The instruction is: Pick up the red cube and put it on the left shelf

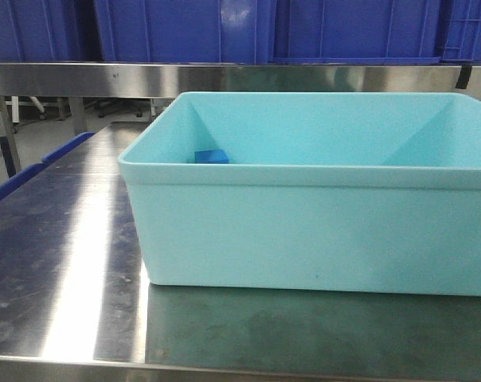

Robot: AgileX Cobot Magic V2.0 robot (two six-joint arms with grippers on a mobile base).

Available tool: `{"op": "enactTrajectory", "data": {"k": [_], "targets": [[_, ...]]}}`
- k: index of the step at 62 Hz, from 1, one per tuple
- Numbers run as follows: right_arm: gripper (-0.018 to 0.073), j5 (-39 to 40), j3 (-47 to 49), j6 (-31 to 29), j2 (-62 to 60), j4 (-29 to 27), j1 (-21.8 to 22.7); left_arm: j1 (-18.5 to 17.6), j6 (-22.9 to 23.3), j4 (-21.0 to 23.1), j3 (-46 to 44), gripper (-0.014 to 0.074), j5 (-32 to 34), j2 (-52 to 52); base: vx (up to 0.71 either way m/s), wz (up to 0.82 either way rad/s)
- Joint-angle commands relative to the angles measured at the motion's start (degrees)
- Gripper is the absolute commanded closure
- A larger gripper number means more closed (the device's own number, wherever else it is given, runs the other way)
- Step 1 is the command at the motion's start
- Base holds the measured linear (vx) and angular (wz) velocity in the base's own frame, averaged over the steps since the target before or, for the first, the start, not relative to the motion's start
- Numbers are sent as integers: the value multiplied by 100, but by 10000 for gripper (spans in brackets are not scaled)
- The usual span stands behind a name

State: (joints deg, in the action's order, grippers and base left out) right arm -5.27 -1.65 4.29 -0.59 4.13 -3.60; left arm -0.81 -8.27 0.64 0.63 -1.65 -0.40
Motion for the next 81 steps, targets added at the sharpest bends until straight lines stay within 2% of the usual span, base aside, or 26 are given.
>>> {"op": "enactTrajectory", "data": {"k": [1, 81], "targets": [[502, 496, 140, -35, -102, 6, 19, -38, -3, 27, 126, 491, 513, -2, 0, 0], [502, 496, 140, -35, -102, 6, 19, -38, -3, 27, 126, 491, 513, -2, 0, 0]]}}
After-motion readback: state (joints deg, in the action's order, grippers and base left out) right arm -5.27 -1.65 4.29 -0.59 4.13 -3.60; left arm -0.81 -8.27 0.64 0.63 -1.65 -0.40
